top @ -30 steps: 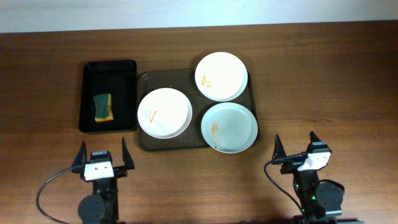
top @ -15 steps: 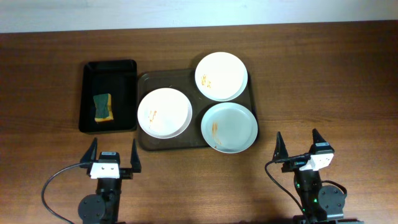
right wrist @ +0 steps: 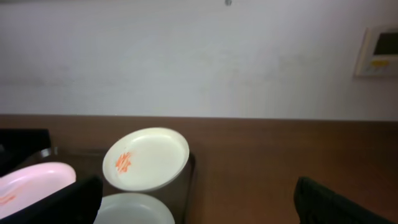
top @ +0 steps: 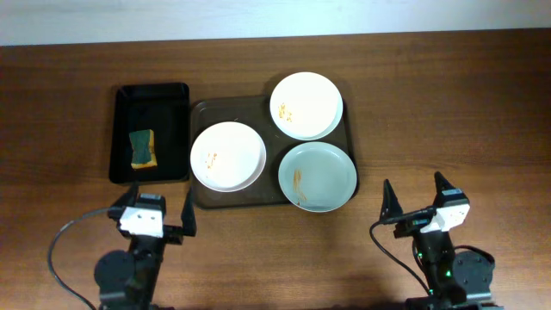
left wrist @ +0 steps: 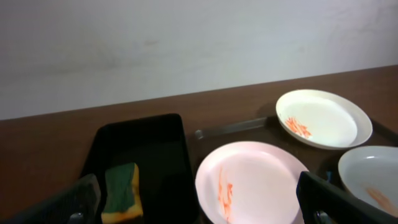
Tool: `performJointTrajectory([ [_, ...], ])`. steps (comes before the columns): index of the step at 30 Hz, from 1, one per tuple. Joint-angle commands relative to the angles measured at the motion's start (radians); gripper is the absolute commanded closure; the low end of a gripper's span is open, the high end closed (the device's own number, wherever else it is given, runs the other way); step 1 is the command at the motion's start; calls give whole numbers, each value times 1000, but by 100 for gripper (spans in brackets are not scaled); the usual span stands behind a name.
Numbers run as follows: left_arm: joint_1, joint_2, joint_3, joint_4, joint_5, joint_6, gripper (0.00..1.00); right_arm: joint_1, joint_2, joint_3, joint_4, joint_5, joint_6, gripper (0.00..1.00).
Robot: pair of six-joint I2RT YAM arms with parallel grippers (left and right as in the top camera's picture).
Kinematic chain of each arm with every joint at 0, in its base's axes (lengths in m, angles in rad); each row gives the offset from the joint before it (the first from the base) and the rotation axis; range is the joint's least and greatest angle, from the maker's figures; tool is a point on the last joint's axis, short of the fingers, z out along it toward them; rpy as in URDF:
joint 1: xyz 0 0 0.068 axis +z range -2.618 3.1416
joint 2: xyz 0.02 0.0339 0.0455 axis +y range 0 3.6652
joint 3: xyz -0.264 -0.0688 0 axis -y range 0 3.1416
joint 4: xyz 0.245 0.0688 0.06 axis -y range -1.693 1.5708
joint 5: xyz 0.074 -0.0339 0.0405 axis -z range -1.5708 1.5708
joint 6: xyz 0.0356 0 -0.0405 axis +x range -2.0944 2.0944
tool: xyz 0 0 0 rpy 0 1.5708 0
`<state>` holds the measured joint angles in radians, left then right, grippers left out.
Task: Clean dirty plates on tray and stack at the side
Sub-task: 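Reach left gripper to the sponge and right gripper to the front-left plate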
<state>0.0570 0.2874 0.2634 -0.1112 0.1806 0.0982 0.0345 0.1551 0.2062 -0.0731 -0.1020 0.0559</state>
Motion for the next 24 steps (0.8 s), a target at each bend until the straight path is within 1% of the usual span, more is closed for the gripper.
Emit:
performJointTrajectory([
  [1, -4, 111, 100, -2, 15, 16, 1, 5, 94, 80, -15, -30, 3, 2],
  [8, -4, 314, 277, -92, 15, 16, 1, 5, 282, 225, -79, -30, 3, 2],
  [9, -4, 361, 320, -125, 15, 16, 1, 5, 323, 259, -97, -30, 3, 2],
  [16, -4, 546, 493, -273, 34, 16, 1, 5, 486, 409, -212, -56, -1, 2],
  [18, -4, 615, 563, -328, 54, 16, 1, 4, 553, 471, -265, -71, -5, 2],
  [20, -4, 682, 633, -389, 80, 16, 1, 4, 615, 531, -318, -94, -43, 2],
  [22, -4, 762, 719, -475, 115, 16, 1, 5, 689, 607, -388, -101, -53, 2],
  [24, -2, 859, 824, -592, 167, 16, 1, 5, 769, 696, -470, -101, -52, 2],
])
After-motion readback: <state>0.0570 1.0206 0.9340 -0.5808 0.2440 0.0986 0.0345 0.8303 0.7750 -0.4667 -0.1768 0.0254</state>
